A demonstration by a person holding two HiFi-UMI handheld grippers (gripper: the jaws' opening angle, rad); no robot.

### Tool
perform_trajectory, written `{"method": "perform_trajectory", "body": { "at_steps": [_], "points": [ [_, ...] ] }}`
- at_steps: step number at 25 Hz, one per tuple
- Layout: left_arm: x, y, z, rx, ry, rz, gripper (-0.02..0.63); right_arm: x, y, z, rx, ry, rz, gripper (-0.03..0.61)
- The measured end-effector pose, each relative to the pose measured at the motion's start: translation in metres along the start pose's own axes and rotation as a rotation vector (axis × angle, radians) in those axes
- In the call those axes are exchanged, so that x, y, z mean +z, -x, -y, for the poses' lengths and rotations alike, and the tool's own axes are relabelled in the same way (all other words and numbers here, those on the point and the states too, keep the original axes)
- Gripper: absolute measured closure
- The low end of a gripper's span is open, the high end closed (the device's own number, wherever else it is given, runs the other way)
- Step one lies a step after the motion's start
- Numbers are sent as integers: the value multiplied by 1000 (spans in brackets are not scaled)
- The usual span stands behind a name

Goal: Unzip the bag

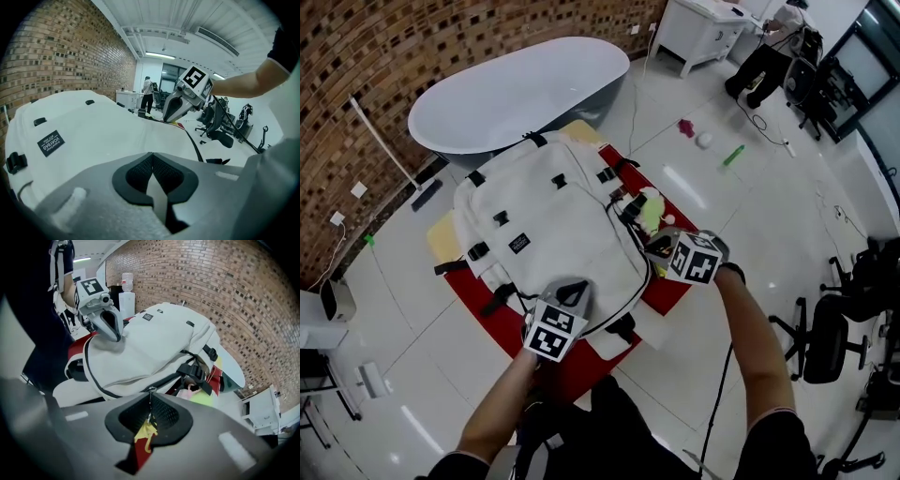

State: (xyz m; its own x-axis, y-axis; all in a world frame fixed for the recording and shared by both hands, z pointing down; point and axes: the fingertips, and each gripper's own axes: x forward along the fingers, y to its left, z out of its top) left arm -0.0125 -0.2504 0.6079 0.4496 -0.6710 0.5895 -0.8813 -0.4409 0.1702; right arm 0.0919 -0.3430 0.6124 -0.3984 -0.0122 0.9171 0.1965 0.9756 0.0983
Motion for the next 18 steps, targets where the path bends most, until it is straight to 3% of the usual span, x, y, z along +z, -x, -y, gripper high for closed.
{"method": "perform_trajectory", "body": {
  "at_steps": [13,18],
  "points": [
    [0,-2,28,-92,-49,-11,611,-14,18,-49,-110,-153,-70,560],
    [7,0,40,-127,-70,2,611,-11,29,-74,-82,-361,7,560]
  ]
}}
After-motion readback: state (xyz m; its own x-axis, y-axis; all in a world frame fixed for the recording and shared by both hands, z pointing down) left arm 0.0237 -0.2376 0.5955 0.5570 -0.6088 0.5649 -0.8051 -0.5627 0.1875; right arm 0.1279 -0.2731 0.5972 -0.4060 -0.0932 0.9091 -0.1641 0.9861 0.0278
